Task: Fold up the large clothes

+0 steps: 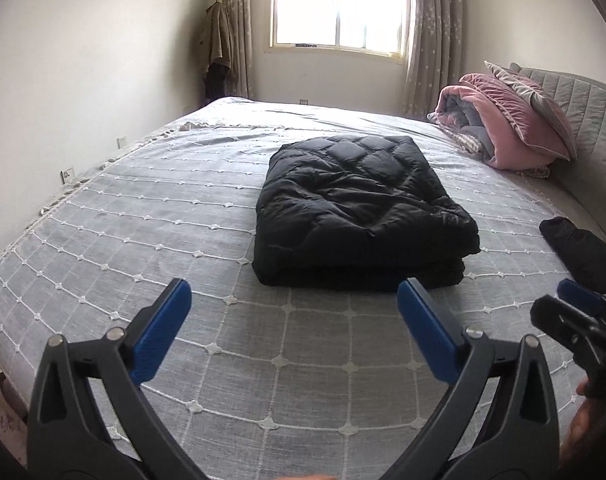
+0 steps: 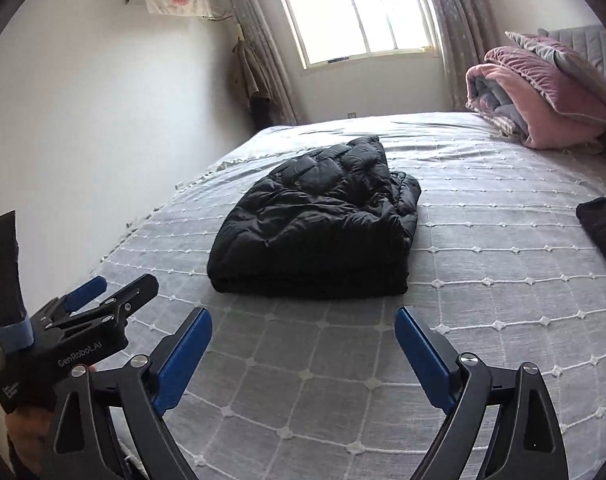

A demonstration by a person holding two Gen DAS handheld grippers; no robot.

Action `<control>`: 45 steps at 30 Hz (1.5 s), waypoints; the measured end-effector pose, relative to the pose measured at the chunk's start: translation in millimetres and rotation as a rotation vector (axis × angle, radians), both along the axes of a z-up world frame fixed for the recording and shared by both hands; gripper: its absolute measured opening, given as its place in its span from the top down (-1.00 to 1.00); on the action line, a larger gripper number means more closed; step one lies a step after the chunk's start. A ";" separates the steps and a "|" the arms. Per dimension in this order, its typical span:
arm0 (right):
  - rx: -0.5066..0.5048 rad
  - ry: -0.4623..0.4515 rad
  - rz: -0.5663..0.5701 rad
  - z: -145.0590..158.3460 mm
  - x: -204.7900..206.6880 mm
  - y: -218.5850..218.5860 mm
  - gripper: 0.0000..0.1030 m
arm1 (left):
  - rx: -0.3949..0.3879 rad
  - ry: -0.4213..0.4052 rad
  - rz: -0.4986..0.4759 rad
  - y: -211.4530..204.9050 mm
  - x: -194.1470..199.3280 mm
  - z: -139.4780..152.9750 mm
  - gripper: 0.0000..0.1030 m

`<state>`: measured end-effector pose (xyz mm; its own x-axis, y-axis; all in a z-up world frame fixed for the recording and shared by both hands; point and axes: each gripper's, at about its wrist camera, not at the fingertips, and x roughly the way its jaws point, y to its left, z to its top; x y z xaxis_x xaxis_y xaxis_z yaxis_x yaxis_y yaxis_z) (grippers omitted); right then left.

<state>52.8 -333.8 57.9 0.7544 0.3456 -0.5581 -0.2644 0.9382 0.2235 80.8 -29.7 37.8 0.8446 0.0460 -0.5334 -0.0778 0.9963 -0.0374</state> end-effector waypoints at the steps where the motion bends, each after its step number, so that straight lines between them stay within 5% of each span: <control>1: -0.011 -0.005 -0.011 -1.6 0.7 0.9 -0.98 | -0.001 -0.004 0.005 1.5 0.8 -0.4 -0.99; 19: -0.103 0.002 -0.168 -18.8 17.2 -5.7 -1.00 | 0.026 0.125 0.000 -16.6 28.3 -27.7 -0.99; 25: -0.131 -0.007 -0.164 -18.5 16.1 -3.2 -1.00 | -0.024 0.080 -0.005 -11.1 24.5 -21.6 -0.99; 45: -0.169 0.009 -0.168 -25.2 20.1 -0.8 -1.00 | 0.015 0.105 -0.014 -18.5 27.9 -27.0 -0.99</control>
<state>72.9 -334.6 32.8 0.7882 0.1167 -0.6043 -0.1000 0.9931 0.0613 108.7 -48.2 10.8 0.7849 0.0433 -0.6181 -0.0667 0.9977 -0.0147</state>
